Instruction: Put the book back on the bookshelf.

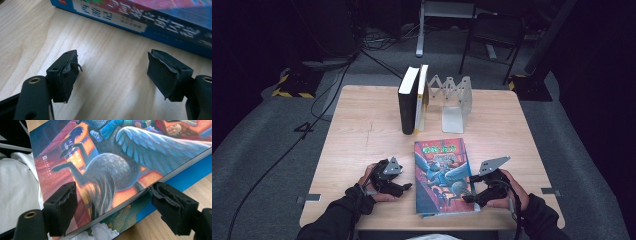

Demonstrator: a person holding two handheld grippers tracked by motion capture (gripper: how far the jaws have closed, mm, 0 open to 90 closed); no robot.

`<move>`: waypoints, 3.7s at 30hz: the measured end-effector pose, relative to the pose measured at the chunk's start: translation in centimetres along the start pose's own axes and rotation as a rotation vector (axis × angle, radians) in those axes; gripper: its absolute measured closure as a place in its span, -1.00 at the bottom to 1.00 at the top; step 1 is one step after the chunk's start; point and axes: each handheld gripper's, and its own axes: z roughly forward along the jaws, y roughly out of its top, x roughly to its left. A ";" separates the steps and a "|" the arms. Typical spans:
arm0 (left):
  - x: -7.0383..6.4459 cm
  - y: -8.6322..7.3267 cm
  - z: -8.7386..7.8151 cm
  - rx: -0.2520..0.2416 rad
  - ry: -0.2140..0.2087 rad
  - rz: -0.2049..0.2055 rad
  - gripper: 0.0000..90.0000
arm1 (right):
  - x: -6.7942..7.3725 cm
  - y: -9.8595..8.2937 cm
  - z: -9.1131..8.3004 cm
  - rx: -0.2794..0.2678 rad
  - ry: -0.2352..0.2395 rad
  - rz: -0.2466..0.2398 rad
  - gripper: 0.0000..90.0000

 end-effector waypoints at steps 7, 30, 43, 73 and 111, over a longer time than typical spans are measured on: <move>0.7 0.8 0.8 0.002 0.005 -0.010 -0.46 | -0.3 0.4 0.2 -0.013 -0.021 -0.003 -0.52; 1.1 2.0 1.9 0.002 0.005 -0.020 -0.48 | -1.4 1.7 0.8 -0.057 -0.090 -0.020 -0.50; 1.1 2.1 2.0 0.001 0.006 -0.020 -0.47 | -1.1 2.1 0.7 -0.112 -0.149 -0.061 -0.18; 4.2 3.3 3.1 -0.024 0.076 -0.108 -0.11 | -0.8 2.4 0.6 -0.222 -0.060 -0.139 0.58; 7.1 6.3 1.2 -0.202 -0.035 -0.173 0.51 | 0.3 2.2 -0.7 -0.414 -0.116 -0.293 0.65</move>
